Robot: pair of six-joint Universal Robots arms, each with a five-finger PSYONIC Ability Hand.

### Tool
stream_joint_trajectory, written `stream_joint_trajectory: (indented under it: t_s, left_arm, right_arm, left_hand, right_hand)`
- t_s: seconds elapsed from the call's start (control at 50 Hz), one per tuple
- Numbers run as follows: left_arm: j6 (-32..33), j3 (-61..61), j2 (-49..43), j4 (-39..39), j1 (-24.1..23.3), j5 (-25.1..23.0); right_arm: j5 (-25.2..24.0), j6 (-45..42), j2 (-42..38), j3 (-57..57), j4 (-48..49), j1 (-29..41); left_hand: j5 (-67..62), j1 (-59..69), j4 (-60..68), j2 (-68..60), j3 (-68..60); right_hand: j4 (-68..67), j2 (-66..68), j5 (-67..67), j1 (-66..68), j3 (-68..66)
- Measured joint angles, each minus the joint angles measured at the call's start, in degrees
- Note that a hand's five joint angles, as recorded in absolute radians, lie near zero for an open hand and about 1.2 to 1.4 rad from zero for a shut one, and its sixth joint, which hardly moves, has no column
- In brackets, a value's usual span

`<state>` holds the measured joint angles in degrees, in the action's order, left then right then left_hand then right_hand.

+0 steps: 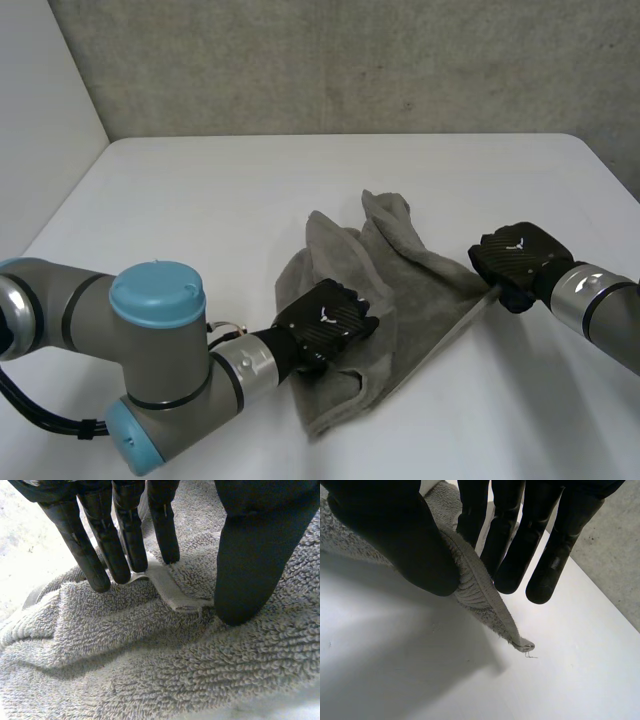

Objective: Fold the towel.

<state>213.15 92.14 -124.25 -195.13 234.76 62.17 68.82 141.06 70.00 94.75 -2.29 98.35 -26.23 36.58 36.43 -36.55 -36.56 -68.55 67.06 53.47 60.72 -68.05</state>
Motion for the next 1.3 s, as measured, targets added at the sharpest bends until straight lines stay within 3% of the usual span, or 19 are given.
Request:
stream_joint_trajectory:
  t_s: [0.26, 0.4, 0.6, 0.8, 0.88, 0.94, 1.1, 1.2, 1.3]
  left_arm:
    - [-0.1, -3.8, -2.4, -0.1, -0.4, 0.1]
    - [-0.2, -5.2, -1.7, 0.0, -0.8, 0.2]
    - [-0.4, -4.6, 4.8, 0.5, -0.7, 0.8]
    - [-0.1, -4.5, 12.0, -0.2, 7.4, 1.2]
    - [-0.2, -8.7, 12.9, -2.6, 12.3, 1.9]
    - [-0.4, -12.0, 12.8, -6.8, 14.4, 4.5]
    - [-4.2, -18.5, 13.7, -28.6, 18.5, 20.0]
    - [-5.8, -16.4, 14.9, -31.4, 18.8, 23.2]
    - [-6.6, -8.6, 17.4, -26.5, 18.5, 22.4]
  right_arm:
    - [0.0, -0.2, -0.7, 0.2, 0.3, 0.0]
    - [0.1, -0.6, -1.0, 0.2, 0.4, 0.0]
    - [0.1, -0.9, -0.7, -1.0, 0.0, -0.1]
    - [0.3, -1.5, -1.4, -9.6, -0.8, 0.6]
    - [2.2, -0.2, -3.9, -21.5, 0.8, 1.4]
    - [5.0, 2.9, -4.7, -27.9, 5.8, 1.9]
    - [13.6, 17.2, -2.6, -34.0, 29.8, 2.5]
    - [13.4, 19.2, -1.3, -31.9, 30.5, 2.6]
    - [8.9, 17.9, 0.0, -27.4, 19.0, 2.7]
  left_hand:
    - [-11.6, 11.7, 11.9, -12.2, -11.7]
    - [-29.6, 28.4, 29.9, -30.0, -29.7]
    - [-32.7, 30.4, 33.0, -32.8, -32.8]
    - [-32.9, 30.7, 33.3, -32.9, -33.1]
    - [-32.9, 30.7, 33.3, -33.0, -33.1]
    - [-32.9, 30.7, 33.3, -33.0, -33.1]
    - [-33.1, 31.3, 33.3, -33.1, -33.1]
    - [-33.1, 31.3, 33.3, -33.1, -33.1]
    - [-33.1, 31.3, 33.3, -33.1, -33.1]
  right_hand:
    - [0.0, 0.0, 0.0, 0.0, 0.0]
    - [0.0, 0.0, 0.0, 0.0, 0.0]
    - [0.0, 0.0, 0.0, 0.0, 0.0]
    - [0.0, 0.0, 0.0, 0.0, 0.0]
    - [0.0, 0.0, 0.0, 0.0, 0.0]
    - [0.0, 0.3, 0.0, 0.0, -0.1]
    - [-0.2, 0.4, 0.1, 0.0, -0.2]
    - [-0.2, 0.4, 0.3, 0.0, -0.2]
    - [-0.2, 0.4, 0.3, 0.0, -0.3]
